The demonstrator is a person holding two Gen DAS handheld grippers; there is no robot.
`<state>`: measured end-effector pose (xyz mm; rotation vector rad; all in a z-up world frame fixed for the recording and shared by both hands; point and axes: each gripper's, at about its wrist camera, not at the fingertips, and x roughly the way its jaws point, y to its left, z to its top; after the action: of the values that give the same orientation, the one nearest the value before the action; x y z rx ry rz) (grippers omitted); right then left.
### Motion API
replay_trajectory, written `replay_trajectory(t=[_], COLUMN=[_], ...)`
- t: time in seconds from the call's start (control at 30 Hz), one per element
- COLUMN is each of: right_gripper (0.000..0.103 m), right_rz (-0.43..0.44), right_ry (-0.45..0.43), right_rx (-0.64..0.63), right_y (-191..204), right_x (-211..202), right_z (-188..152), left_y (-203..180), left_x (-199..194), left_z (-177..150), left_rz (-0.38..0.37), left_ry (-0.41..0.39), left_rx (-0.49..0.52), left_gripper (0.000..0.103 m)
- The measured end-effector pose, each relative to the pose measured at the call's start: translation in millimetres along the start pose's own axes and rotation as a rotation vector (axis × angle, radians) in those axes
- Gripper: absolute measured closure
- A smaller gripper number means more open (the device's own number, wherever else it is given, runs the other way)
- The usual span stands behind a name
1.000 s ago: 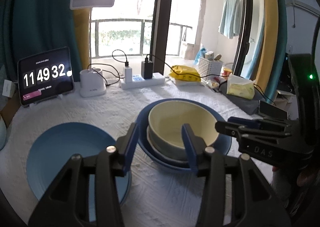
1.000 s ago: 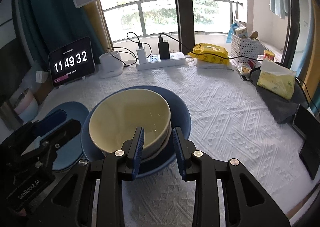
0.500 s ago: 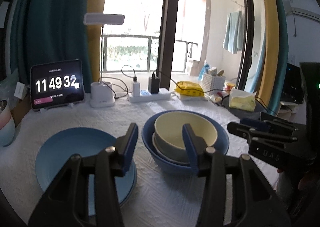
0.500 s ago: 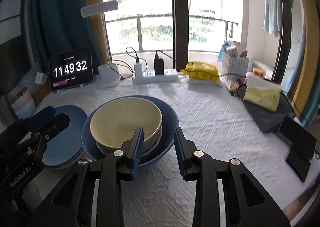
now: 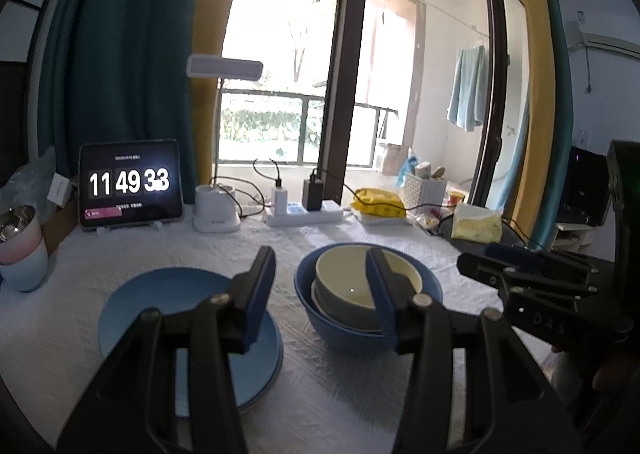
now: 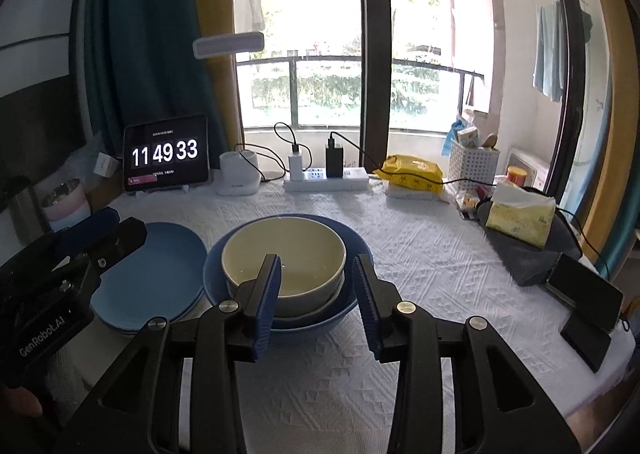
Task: Organize plates and bowls
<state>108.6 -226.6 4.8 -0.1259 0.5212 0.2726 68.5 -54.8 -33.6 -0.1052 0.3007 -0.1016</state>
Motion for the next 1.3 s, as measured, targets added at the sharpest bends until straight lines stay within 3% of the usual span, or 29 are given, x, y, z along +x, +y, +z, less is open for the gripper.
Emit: replay_trajectory(t=[0.03, 0.1, 0.13, 0.37, 0.67, 1.1, 1.17, 1.3], right_gripper=[0.063, 0.062, 0.062, 0.056, 0.053, 0.05, 0.042, 0.039], right_rz=[0.0, -0.002, -0.004, -0.011, -0.044, -0.041, -0.052, -0.086], right_ry=[-0.006, -0.021, -0.028, -0.074, -0.143, -0.234, -0.243, -0.259], right_rx=[0.001, 0.001, 0.001, 0.002, 0.008, 0.01, 0.002, -0.018], right_y=[1, 2, 2, 3, 3, 12, 15, 20], right_x=[-3, -10, -13, -36, -65, -106, -110, -111], right_z=[1, 2, 3, 9, 25, 49, 53, 57], left_y=[0, -1, -1, -1, 15, 31, 33, 36], left_x=[-3, -8, -12, -40, -72, -104, -105, -104], left_z=[1, 4, 6, 17, 36, 56, 58, 57], left_rz=[0.0, -0.004, -0.011, -0.002, 0.065, 0.11, 0.113, 0.114], left_ry=[-0.007, -0.015, -0.023, -0.103, -0.187, -0.258, -0.265, -0.258], left_rx=[0.002, 0.007, 0.008, 0.022, -0.011, 0.017, 0.02, 0.021], left_gripper=[0.05, 0.014, 0.011, 0.011, 0.01, 0.01, 0.01, 0.01])
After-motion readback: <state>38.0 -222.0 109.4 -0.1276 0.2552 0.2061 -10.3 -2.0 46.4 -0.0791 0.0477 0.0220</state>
